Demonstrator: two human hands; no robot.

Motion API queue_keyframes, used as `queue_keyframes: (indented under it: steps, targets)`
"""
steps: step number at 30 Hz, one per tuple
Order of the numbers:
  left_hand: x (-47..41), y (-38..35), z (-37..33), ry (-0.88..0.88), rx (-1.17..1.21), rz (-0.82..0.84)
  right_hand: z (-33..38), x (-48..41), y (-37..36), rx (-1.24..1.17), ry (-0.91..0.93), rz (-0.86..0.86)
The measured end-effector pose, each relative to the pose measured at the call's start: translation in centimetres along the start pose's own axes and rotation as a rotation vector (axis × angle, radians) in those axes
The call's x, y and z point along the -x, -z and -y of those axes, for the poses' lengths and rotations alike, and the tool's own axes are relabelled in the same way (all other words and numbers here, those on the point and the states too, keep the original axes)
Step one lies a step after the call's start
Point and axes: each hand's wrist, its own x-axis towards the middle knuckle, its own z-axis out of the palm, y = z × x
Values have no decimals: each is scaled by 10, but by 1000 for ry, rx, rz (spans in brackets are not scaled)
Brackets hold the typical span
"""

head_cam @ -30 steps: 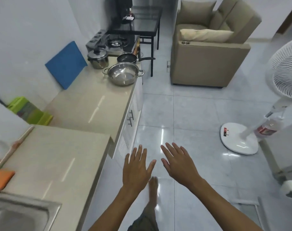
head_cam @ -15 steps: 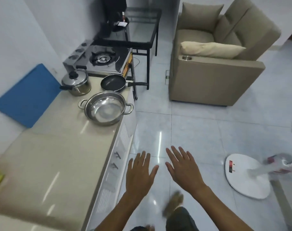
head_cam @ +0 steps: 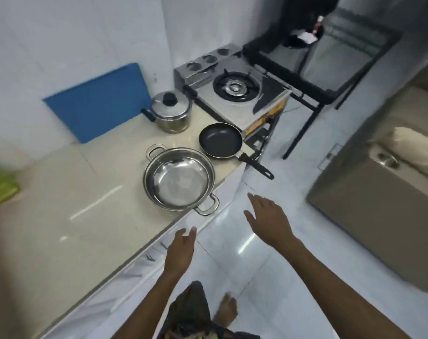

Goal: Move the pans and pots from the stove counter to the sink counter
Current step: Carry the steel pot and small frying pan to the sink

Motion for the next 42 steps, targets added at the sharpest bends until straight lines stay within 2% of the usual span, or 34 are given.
queue_keyframes:
  steps: [5, 10, 14, 19, 22, 26, 28, 35, 42]
  targets:
    - [-45, -30, -31, 325, 727, 89, -52, -121, 7, 5, 55, 8]
    - [-95, -67, -54, 410, 1078, 70, -89, -207, 3, -76, 26, 93]
    - [-114, -93, -70, 458, 1198, -61, -121, -253, 3, -203, -22, 228]
    - [-126, -105, -84, 496, 1368, -229, -137, -299, -4, -488, -166, 461]
    - [-134, -111, -91, 512, 1447, -342, -137, -321, -16, -599, -155, 588]
    - [-140, -120, -107, 524, 1569, -530, -132, -331, -23, -994, -300, 779]
    - [-140, -127, -122, 524, 1622, -598, -134, -329, -22, -1077, -352, 821]
    - [-141, -137, -164, 501, 1679, -868, -144, -344, -3, -890, -92, 599]
    - [-81, -121, -162, 395, 1802, -1033, -110, -347, 18, -780, 208, 621]
